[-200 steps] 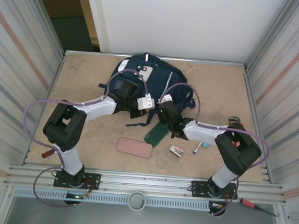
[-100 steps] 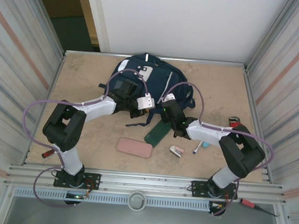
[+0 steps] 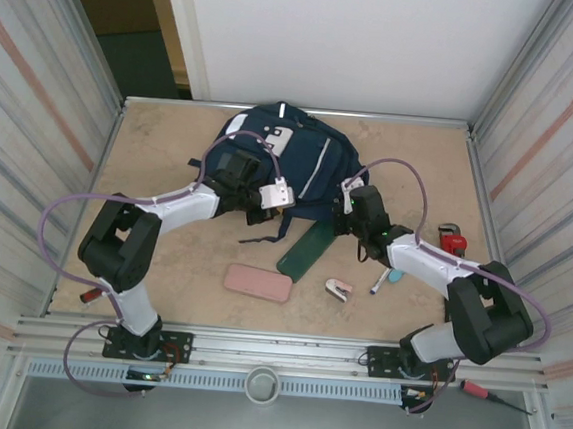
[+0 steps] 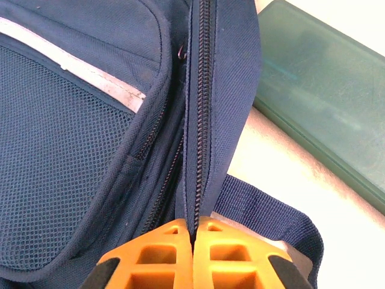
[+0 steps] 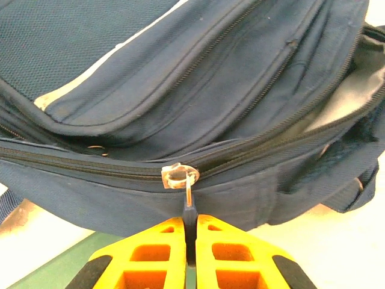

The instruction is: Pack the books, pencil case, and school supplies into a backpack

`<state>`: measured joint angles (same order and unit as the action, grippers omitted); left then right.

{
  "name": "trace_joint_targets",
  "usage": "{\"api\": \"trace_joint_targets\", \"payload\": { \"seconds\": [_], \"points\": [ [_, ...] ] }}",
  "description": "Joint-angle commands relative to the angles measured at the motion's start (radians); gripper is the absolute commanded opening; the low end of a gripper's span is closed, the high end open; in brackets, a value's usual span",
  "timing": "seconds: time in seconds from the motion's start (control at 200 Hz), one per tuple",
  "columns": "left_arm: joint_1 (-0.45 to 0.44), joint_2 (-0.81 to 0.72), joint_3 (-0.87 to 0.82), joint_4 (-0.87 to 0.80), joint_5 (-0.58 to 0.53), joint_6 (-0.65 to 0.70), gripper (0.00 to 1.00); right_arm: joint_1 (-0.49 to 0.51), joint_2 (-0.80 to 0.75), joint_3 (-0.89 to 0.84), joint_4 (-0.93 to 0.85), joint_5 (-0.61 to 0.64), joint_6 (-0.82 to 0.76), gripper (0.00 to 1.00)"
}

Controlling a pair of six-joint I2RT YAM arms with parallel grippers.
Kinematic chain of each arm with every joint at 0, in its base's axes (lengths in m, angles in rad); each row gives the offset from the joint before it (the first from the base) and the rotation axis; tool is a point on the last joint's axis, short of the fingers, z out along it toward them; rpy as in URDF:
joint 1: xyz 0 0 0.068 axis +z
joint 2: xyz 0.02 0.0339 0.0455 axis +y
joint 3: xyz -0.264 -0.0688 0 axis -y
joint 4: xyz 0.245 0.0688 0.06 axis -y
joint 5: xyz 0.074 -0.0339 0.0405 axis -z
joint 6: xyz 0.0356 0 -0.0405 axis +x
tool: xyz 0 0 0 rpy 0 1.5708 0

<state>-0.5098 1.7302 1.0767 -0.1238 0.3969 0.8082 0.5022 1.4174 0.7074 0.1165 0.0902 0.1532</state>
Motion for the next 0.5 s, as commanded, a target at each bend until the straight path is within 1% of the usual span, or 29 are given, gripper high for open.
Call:
{"api": "trace_joint_targets", "payload": {
  "seconds": [0.0,0.18,0.361,0.391,0.466,0.496],
  "points": [
    [0.034,-0.072,-0.021,0.019,-0.014,0.013,0.00,-0.068,-0.042,-0.020,-0.055,-0.063,0.053,0.00],
    [0.053,-0.094,-0.043,0.032,-0.021,0.013,0.00,-0.123,-0.043,-0.018,-0.054,-0.196,0.086,0.00],
    [0.056,-0.096,-0.050,0.043,-0.021,0.008,0.01,-0.140,-0.029,-0.008,-0.042,-0.330,0.091,0.00],
    [0.056,-0.096,-0.050,0.044,-0.021,0.007,0.03,-0.139,-0.029,-0.008,-0.039,-0.345,0.092,0.00],
    [0.054,-0.104,-0.050,0.049,-0.013,-0.007,0.12,-0.140,-0.029,-0.006,-0.030,-0.383,0.099,0.00],
    [0.049,-0.108,-0.050,0.051,-0.008,-0.012,0.18,-0.139,-0.030,-0.007,-0.025,-0.393,0.103,0.00]
  ]
}}
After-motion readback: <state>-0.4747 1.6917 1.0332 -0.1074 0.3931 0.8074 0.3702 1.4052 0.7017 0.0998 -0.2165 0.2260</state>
